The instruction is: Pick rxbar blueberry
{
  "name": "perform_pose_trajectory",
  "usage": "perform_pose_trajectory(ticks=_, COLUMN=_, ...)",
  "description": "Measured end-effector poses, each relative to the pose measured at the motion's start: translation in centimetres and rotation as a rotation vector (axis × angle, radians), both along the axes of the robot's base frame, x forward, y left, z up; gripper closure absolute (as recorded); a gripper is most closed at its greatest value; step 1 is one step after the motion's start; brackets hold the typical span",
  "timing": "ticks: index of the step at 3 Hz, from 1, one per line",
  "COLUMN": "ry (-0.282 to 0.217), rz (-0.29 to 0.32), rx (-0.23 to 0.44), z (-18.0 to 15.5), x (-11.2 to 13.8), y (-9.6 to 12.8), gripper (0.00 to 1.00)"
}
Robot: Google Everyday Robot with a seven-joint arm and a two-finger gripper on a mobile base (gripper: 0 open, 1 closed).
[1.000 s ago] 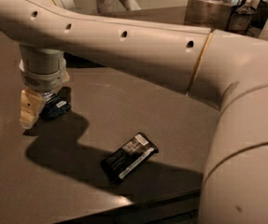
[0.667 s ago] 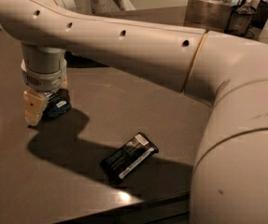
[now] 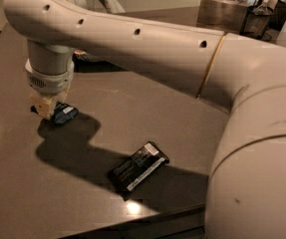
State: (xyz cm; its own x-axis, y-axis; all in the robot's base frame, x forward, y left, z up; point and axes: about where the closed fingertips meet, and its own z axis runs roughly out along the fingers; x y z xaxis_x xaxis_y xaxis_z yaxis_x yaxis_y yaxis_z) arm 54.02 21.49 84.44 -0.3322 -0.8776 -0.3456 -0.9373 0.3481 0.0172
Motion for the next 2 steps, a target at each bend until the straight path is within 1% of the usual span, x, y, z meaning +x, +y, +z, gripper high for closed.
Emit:
perform_pose_trajectory(ticks=1, ry=0.004, rz=-0.016, rx=0.050, z=1.6, x=0.5, y=-1.4, gripper=1.00)
perform_pose_trajectory(ticks=2, ry=0.007, rz=-0.021, rx=0.135, z=4.4, x=1.2, y=-3.4, gripper=1.00)
